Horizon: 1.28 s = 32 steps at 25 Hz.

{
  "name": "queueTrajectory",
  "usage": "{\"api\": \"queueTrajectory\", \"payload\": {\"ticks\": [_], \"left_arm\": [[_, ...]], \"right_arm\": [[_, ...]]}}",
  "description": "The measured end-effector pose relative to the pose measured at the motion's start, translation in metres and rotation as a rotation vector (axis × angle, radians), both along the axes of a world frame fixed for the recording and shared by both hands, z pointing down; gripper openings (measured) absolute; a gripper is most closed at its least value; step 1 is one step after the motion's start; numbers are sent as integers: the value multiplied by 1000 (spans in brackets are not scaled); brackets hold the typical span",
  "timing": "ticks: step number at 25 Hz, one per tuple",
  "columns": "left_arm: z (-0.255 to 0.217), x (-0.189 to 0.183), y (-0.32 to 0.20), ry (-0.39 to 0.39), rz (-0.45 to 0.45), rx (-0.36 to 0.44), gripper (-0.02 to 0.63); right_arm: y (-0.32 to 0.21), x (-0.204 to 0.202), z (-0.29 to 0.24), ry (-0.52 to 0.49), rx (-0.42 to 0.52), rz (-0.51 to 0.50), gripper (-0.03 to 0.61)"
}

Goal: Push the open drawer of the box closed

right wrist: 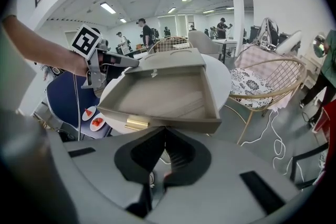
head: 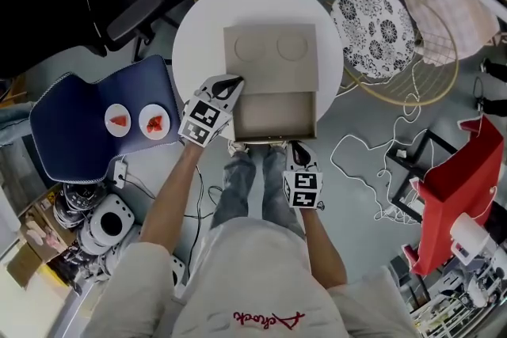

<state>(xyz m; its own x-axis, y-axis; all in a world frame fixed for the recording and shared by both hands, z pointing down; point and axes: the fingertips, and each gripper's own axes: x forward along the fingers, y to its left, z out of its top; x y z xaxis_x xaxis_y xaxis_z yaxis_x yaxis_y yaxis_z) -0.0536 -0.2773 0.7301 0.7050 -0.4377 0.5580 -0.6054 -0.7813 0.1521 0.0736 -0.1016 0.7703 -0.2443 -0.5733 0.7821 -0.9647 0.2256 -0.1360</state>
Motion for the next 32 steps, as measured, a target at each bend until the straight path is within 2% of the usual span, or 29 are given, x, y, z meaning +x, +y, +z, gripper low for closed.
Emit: {"api": "queueTrajectory", "payload": {"ticks": [15, 32], "left_arm": [[-3, 1, 1, -13, 32, -36, 11], [0, 1, -1, 1, 55, -55, 11]], "right_arm": [[-13, 5, 0, 11, -11, -3, 16], [-65, 4, -4, 1, 45, -35, 15]]}}
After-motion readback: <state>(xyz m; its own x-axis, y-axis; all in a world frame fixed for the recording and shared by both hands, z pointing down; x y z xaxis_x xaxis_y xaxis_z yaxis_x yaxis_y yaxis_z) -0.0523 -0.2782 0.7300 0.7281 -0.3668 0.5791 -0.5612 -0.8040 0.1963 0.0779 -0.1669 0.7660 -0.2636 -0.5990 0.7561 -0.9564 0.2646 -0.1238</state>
